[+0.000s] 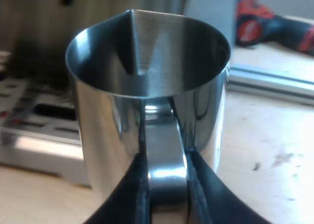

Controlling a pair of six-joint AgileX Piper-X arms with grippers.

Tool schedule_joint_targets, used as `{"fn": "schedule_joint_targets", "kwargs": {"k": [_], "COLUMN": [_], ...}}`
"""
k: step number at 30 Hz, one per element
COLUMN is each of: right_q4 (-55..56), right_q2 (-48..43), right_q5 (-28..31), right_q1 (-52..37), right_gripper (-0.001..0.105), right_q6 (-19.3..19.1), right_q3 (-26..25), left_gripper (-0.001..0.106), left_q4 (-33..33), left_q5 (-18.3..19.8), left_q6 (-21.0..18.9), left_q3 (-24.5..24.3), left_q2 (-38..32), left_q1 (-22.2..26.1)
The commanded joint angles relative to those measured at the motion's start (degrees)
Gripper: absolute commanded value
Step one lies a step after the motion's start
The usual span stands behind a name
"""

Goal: Remove mug from coffee machine

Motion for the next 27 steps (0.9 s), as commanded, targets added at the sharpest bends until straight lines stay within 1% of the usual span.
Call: {"fn": "schedule_joint_targets", "kwargs": {"k": [1,7,10,11,15,16,18,19,20,23,27], "right_q4": [-0.1,-0.62,-3.2,-4.6,-16.72,-18.06,-24.79,-26.17,-28.72,-35.76,-43.89], "right_q2": [-0.43,0.74,1.44,1.56,3.03,3.31,4.5,4.73,5.42,7.22,10.79], "right_q5": [2.25,2.86,0.84,-0.38,-5.55,-6.05,-7.86,-8.35,-9.36,-12.45,-14.61], "right_q1": [-0.63,-5.27,-9.07,-10.12,-14.74,-15.46,-17.38,-17.66,-18.66,-21.0,-24.91], "right_gripper": [0.0,0.0,0.0,0.0,0.0,0.0,0.0,0.0,0.0,0.0,0.0], "right_q6": [0.13,0.13,-0.01,-0.7,-5.88,-6.42,-8.1,-8.39,-8.84,-10.98,-11.28], "right_q3": [0.49,3.68,5.51,6.35,10.99,11.73,14.36,14.72,15.73,18.17,20.44], "left_gripper": [0.085,0.085,0.085,0.085,0.085,0.085,0.085,0.085,0.085,0.085,0.085], "left_q4": [-0.13,-3.02,-5.47,-5.91,-6.46,-6.46,-6.46,-6.46,-6.46,-6.46,-6.43], "left_q5": [-0.21,-0.08,-0.08,-0.08,-0.08,-0.08,-0.93,-1.32,-2.57,-3.71,-5.83], "left_q6": [0.25,0.25,0.25,0.25,0.25,0.25,0.25,0.25,0.25,0.25,0.25], "left_q3": [-0.2,1.88,3.03,3.13,3.13,3.13,3.13,3.13,3.13,3.13,3.59], "left_q2": [-0.03,2.11,3.65,3.99,5.92,6.12,6.54,6.54,6.53,6.53,6.53], "left_q1": [-0.67,-0.65,-0.65,-0.65,-0.65,-0.65,-0.65,-0.65,-0.65,-0.65,-0.65]}}
